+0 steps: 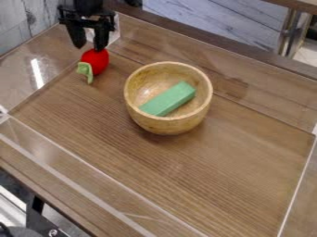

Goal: Move the red fruit to the left

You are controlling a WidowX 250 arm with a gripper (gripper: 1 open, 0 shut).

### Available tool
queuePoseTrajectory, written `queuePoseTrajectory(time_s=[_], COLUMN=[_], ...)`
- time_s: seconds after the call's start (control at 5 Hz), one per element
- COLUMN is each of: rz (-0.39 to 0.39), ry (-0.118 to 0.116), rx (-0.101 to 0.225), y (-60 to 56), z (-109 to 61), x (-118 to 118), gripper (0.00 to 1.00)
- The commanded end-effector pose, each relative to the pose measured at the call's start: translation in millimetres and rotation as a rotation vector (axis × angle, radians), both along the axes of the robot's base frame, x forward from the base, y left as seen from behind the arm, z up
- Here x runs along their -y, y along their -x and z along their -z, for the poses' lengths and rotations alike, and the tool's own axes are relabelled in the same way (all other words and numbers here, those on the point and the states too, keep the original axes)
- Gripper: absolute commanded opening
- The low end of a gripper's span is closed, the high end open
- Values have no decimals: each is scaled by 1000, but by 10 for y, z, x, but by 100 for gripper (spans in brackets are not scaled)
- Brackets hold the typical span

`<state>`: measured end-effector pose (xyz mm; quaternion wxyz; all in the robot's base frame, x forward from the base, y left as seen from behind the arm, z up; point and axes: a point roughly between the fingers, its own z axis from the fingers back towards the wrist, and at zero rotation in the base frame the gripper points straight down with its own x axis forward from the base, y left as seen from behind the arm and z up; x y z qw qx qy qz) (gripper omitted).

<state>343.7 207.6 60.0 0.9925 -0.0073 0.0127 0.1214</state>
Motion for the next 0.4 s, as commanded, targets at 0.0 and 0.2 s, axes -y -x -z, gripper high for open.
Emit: queuePoseTrajectory(time_s=[0.0, 0.2], rz=[7, 1], ry=[-37, -25], rx=[67, 78], y=[-81, -71], z=[-348, -476], x=[-32, -23], gripper=[0, 100])
